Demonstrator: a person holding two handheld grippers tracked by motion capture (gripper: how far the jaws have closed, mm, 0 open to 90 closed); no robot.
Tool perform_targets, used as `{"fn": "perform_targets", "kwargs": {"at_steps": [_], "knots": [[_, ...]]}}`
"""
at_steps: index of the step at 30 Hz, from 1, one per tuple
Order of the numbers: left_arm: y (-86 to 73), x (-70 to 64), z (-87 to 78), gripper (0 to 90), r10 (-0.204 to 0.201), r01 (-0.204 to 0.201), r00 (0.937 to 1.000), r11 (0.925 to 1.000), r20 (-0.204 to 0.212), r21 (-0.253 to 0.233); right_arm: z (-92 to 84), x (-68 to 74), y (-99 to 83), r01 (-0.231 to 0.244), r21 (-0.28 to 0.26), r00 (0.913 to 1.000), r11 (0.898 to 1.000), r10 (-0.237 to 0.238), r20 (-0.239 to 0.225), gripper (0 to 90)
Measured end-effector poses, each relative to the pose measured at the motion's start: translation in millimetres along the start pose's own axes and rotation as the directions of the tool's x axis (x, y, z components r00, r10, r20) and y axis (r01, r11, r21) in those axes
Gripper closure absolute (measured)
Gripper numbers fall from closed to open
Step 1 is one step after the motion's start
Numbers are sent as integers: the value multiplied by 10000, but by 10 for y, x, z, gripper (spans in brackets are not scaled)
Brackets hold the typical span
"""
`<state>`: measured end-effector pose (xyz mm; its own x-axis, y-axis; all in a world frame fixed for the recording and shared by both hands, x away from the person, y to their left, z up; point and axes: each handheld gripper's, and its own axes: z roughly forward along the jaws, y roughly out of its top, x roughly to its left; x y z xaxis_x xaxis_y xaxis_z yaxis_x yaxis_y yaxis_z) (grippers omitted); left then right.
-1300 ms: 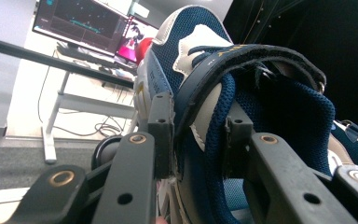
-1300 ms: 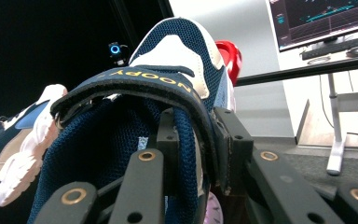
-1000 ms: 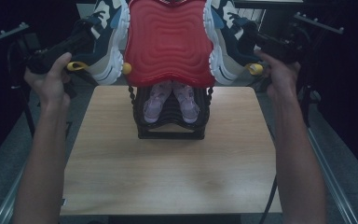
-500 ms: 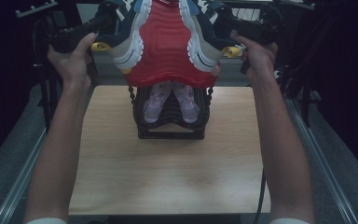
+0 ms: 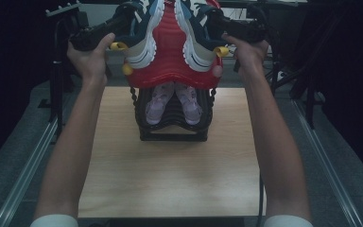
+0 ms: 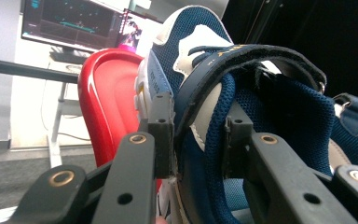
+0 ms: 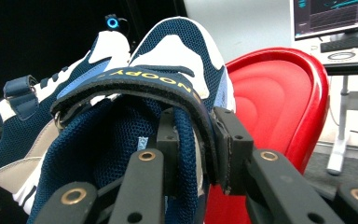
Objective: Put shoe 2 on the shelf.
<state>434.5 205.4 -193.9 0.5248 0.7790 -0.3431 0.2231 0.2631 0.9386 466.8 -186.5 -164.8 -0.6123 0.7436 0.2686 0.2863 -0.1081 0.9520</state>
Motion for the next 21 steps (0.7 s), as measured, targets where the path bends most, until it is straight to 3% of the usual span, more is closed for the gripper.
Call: {"fn": "perform_targets", "kwargs": {"at_steps": [11,21], "knots": [[-124,-56,173,710,391,-378,9986,9986,-343,380,116,44,-55,737,328,9942,9967,-761,763,731],[-219,-80,304,697,711,-665,9951,9955,-682,678,250,111,-130,1406,809,9782,9867,-1511,1424,705]]}}
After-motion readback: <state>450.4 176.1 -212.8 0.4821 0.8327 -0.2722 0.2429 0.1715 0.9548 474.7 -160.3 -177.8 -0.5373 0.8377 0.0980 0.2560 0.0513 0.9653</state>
